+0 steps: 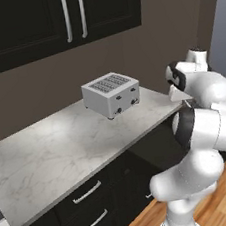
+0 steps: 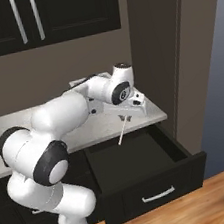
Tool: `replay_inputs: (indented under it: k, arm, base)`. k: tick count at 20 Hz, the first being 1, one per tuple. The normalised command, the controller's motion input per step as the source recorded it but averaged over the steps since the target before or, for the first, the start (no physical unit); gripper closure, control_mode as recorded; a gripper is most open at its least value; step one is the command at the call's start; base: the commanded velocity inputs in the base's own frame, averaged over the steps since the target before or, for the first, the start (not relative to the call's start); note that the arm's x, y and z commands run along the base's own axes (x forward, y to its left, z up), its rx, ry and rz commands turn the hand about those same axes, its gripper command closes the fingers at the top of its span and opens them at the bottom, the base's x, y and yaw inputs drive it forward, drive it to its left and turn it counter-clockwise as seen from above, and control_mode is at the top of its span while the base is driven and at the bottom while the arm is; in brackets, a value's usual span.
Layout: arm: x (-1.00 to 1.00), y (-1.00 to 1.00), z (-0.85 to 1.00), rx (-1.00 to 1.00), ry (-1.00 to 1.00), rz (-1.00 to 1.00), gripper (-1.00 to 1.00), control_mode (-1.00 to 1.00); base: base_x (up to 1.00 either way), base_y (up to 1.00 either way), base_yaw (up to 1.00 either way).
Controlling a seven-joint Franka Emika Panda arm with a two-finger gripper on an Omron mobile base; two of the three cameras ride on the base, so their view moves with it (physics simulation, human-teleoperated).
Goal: Take a straw from the drawer in front and place it inside the glass cup on the dining counter.
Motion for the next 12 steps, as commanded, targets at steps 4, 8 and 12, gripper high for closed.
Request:
replay_inputs:
  k: [4,8,12]
  arm:
    - [-0.39,0.49,1.00,-0.03,-0.10,0.00,1.00,-1.00]
    - [-0.10,0.44,0.73,-0.04,-0.01,0.00,1.00,-1.00]
    - [-0.12,0.57,0.48,-0.04,0.00,0.00,1.00,-1.00]
  base:
    - [0.00,0.00,0.00]
    - [0.00,0.00,0.00]
    - [0.00,0.00,0.00]
